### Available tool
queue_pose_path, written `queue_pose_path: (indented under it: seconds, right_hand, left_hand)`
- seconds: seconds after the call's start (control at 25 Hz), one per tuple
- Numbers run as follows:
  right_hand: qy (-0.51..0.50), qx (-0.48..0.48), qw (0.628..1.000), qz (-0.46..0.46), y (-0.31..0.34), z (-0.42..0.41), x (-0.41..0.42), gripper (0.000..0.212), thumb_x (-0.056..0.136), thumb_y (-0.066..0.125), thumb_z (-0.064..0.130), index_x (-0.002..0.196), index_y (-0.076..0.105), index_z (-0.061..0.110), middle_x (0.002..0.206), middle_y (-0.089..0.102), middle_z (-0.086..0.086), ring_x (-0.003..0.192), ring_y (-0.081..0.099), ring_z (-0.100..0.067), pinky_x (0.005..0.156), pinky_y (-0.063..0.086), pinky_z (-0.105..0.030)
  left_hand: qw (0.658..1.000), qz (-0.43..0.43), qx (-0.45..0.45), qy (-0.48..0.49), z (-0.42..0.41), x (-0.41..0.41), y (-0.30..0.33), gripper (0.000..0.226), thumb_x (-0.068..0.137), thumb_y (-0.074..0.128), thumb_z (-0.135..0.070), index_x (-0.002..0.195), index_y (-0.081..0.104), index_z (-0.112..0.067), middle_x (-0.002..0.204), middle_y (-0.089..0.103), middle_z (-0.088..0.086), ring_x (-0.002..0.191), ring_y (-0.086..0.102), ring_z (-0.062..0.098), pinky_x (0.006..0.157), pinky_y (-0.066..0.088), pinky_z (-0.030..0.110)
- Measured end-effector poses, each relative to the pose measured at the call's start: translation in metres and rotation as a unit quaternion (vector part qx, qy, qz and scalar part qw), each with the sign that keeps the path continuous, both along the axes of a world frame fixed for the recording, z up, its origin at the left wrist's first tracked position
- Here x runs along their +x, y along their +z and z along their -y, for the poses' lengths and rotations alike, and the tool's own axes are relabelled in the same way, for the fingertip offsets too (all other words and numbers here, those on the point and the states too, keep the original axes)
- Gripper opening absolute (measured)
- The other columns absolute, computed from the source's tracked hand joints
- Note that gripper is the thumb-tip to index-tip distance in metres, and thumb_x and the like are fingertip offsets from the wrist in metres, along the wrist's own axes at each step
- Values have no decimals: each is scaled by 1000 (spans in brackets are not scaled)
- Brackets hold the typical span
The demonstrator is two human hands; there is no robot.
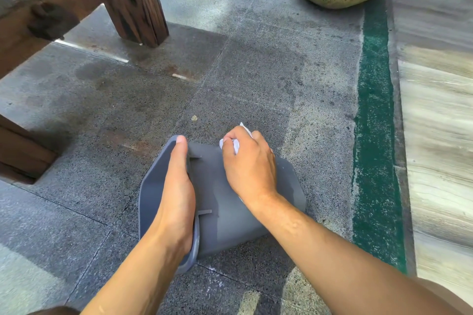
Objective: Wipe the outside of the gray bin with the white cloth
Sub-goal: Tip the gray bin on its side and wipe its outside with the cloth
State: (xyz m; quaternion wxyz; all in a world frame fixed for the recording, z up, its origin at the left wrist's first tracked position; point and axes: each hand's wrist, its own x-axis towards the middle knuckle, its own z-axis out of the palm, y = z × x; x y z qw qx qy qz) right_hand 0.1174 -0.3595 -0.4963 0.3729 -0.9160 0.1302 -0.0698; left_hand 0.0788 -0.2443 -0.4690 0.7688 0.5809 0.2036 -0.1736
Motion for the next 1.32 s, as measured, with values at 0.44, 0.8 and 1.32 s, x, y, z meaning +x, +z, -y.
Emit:
queue_pose_path:
  seconds: [0.44,0.8,1.32]
  right_hand:
    - [-38,3,998,-40,-37,39,12,16,96,53,32,93,67,25,95,60,-6,91,60,-34,86,48,-42]
    - [-82,-9,992,-97,-62,78,22,18,94,51,30,91,69,28,99,64,-9,93,58,-33,77,43,-34]
    - [-148,-40,976,-153,-83,131,12,23,101,53,19,82,63,25,98,54,-8,96,55,-32,66,34,-28]
  left_hand:
    - [993,-32,113,9,-10,5,-4,53,91,61,-66,97,81,-17,92,85,-1,86,81,19,73,57,37]
    - [994,-44,95,14,-16,7,-5,55,92,59,-66,102,80,-17,97,85,1,92,80,25,88,58,44]
    - [998,-65,-10,10,-20,3,3,41,83,67,-58,86,84,-20,91,83,10,78,80,30,62,64,38]
